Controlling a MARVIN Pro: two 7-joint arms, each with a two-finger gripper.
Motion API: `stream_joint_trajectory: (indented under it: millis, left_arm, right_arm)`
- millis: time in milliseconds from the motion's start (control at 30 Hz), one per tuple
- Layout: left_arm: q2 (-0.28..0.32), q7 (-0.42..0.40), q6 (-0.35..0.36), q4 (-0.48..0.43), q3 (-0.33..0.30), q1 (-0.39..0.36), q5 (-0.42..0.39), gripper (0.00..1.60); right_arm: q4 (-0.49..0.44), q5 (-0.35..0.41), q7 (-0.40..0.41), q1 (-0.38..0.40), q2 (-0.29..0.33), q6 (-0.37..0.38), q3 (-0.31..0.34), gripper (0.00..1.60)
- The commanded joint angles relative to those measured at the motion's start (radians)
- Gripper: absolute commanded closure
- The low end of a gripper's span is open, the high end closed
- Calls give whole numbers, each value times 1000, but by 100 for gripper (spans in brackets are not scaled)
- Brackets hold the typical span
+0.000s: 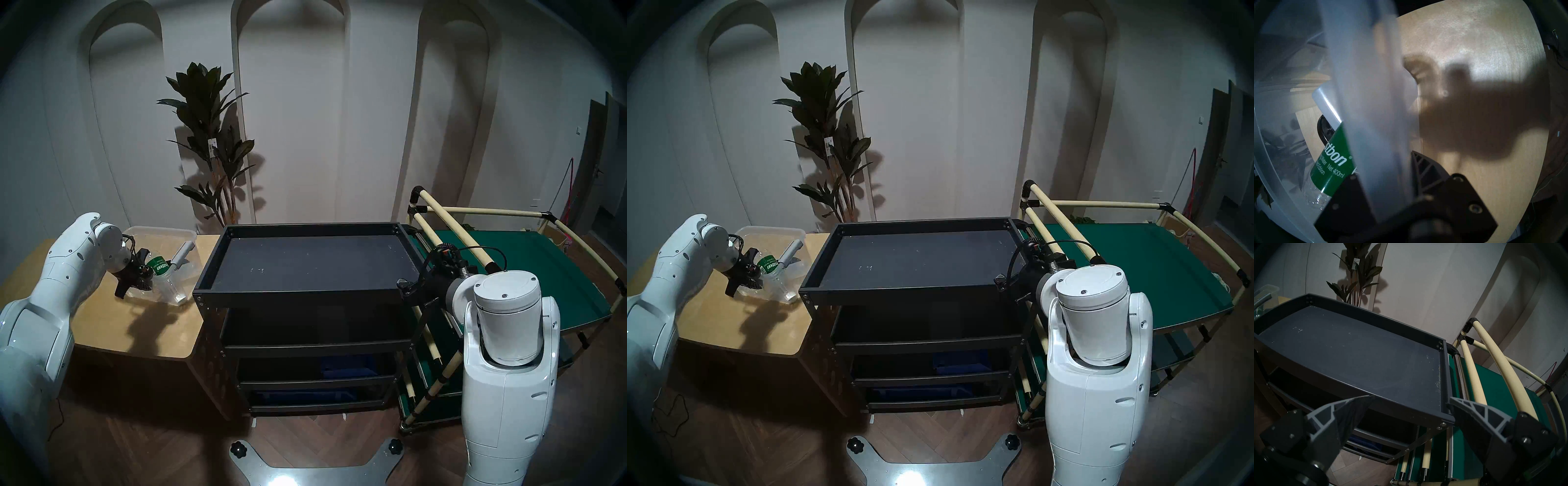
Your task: Put the storage box onto the shelf
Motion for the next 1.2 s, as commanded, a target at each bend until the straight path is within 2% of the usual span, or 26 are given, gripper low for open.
stream_joint_trajectory:
  millis: [0,1167]
  left_arm:
    - [0,-32,10,-2,-14,-107,18,160]
    - [-44,-294,65,-71,-107,-277,62,160]
  right_arm:
    - [-18,-1,-2,7,1,-3,-1,0]
    - [-22,1,-2,10,2,-3,0,0]
